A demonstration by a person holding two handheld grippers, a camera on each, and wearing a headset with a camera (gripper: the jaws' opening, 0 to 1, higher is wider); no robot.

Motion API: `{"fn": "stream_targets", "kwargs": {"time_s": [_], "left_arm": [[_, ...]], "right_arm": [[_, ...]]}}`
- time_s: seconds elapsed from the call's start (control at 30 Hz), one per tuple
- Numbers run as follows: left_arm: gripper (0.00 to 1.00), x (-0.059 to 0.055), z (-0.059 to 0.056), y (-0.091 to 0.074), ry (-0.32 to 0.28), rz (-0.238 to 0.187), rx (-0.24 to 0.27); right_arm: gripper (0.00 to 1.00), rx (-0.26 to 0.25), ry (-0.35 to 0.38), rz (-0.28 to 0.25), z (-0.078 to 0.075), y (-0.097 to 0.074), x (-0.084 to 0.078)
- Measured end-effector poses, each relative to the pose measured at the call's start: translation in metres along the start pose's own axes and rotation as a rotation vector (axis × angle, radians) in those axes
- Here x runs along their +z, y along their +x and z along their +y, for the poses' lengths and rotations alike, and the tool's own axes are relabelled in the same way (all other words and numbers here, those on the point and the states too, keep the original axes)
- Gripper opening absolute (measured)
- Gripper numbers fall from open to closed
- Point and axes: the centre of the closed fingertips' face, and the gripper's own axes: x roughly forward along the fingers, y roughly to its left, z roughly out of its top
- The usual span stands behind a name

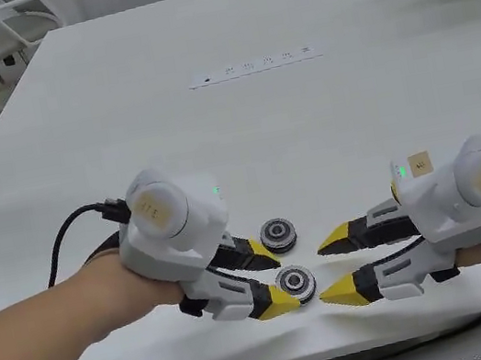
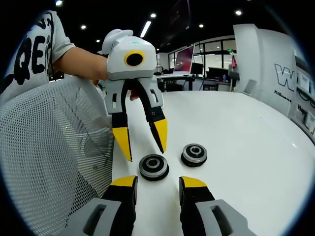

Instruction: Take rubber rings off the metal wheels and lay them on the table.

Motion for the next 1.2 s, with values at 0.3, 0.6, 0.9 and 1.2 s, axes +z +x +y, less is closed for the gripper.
{"fn": "stream_targets", "kwargs": {"time_s": [0.3, 0.6, 0.9, 1.2], "left_arm": [[0.14, 0.003, 0.001, 0.005, -0.014, -0.021, 0.006], [0.1, 0.001, 0.001, 0.009, 0.018, -0.024, 0.029], [0.08, 0.001, 0.003, 0.011, 0.067, -0.034, 0.048], [0.08, 0.001, 0.002, 0.01, 0.063, -0.048, 0.056]], "right_arm": [[0.31, 0.002, -0.005, 0.019, -0.001, 0.0, -0.006], [0.3, -0.004, 0.001, 0.024, -0.004, -0.001, -0.008], [0.29, 0.001, 0.005, 0.023, -0.005, 0.001, -0.006], [0.27, 0.03, 0.01, 0.026, 0.0, 0.006, -0.004]]}}
